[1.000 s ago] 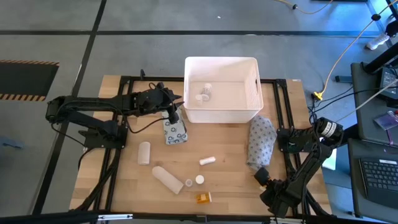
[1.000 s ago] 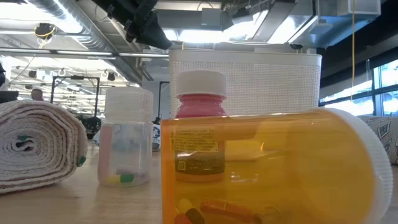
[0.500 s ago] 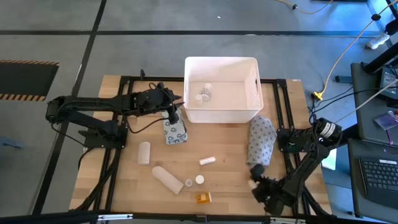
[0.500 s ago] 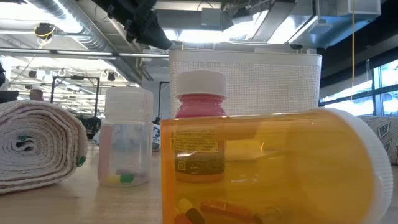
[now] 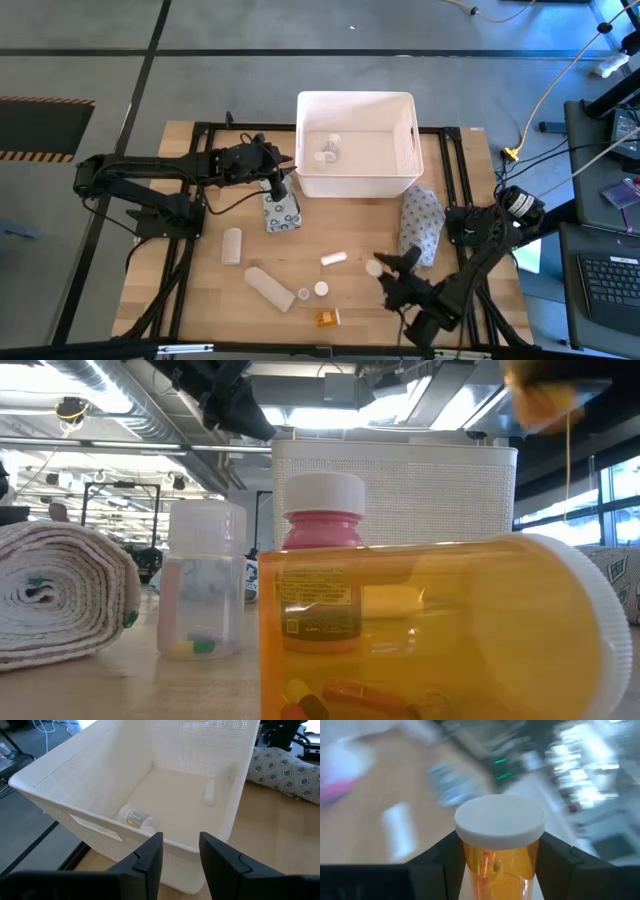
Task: Pick & place medical supplies in basket/bin
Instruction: Put the right orange pill bottle into the white bin
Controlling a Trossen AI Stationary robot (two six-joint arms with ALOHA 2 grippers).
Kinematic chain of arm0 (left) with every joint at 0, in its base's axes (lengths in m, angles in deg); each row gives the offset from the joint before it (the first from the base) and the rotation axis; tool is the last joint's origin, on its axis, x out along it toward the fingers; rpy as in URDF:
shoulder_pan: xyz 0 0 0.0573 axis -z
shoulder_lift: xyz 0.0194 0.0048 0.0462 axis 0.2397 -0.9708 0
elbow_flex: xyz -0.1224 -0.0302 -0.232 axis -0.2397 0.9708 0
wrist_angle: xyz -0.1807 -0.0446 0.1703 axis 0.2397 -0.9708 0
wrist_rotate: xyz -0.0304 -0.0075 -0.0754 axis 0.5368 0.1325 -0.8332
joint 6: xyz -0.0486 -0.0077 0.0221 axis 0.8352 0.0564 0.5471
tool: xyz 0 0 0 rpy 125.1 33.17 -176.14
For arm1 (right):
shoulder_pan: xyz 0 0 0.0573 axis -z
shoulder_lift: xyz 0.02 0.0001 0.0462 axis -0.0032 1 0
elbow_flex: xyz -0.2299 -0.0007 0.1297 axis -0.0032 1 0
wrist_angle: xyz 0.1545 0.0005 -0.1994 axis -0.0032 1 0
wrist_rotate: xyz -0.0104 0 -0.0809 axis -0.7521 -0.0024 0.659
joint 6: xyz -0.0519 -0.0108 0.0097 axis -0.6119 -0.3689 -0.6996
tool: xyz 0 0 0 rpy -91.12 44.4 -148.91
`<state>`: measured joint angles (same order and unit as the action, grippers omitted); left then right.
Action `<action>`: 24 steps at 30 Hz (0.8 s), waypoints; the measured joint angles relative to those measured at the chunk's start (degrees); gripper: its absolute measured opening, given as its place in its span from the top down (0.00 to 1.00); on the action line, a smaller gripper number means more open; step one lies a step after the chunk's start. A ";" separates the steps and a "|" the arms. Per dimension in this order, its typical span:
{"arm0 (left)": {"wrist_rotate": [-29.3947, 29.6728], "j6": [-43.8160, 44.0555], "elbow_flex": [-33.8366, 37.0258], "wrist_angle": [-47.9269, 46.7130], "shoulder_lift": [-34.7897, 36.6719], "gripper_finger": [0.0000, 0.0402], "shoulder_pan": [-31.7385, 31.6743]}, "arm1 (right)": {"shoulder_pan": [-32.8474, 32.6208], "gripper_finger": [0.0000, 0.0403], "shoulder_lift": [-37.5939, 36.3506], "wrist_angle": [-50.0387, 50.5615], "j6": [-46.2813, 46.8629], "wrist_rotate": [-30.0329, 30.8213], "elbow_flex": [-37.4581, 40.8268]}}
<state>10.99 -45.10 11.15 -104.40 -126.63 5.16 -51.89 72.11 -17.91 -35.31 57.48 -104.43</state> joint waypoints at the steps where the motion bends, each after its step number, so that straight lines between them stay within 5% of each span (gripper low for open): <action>1: 0.02 0.31 0.00 -0.36 0.00 0.70 -0.01 | 0.96 0.53 -0.06 0.63 -1.36 2.94 -1.47; 5: 0.01 0.50 0.00 -1.76 0.00 0.70 0.00 | 5.35 0.53 -0.14 1.71 -10.72 10.72 -7.69; 16: 0.04 0.31 0.00 -4.17 0.00 0.70 0.00 | 22.40 0.53 -0.18 3.13 -32.77 10.89 -18.58; 24: 0.04 -2.48 0.00 -8.16 0.00 0.70 0.00 | 37.50 0.53 -1.82 4.56 -38.99 -4.51 -19.24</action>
<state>11.03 -47.58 11.15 -112.57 -126.63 5.16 -14.39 70.29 -13.36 -74.30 52.97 -123.67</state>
